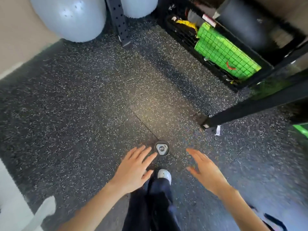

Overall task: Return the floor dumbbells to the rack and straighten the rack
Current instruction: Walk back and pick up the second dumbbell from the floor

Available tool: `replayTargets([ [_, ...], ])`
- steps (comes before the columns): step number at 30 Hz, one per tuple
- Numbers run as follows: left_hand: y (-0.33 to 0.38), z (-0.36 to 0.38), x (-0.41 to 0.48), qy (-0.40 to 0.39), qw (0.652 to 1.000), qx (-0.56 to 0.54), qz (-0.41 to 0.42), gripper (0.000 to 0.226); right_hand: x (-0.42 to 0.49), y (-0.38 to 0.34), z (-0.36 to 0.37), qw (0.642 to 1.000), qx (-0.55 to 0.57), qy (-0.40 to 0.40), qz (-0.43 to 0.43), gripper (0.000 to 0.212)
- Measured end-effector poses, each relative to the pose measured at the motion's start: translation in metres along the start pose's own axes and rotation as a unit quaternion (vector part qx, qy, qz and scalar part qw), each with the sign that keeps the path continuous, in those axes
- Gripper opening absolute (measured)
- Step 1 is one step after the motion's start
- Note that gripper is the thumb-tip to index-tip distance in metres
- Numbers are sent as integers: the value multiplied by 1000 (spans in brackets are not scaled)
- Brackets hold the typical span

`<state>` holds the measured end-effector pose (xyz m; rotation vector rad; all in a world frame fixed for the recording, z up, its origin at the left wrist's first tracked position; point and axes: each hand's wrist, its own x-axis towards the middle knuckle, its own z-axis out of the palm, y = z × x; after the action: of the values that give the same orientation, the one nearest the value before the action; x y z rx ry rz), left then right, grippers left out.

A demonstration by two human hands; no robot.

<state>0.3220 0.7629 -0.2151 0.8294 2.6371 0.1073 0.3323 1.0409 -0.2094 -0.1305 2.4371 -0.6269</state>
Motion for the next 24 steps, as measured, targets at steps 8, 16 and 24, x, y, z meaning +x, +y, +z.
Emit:
replayTargets([
  [8, -25, 161, 69, -50, 996, 24, 64, 59, 78, 82, 116, 998, 34, 25, 41, 55],
  [16, -57, 353, 177, -53, 991, 54, 109, 70, 185, 190, 279, 990, 102, 74, 62, 61],
  [24, -74, 473, 253, 2, 971, 91, 220, 86, 266, 267, 392, 983, 126, 136, 19, 62],
])
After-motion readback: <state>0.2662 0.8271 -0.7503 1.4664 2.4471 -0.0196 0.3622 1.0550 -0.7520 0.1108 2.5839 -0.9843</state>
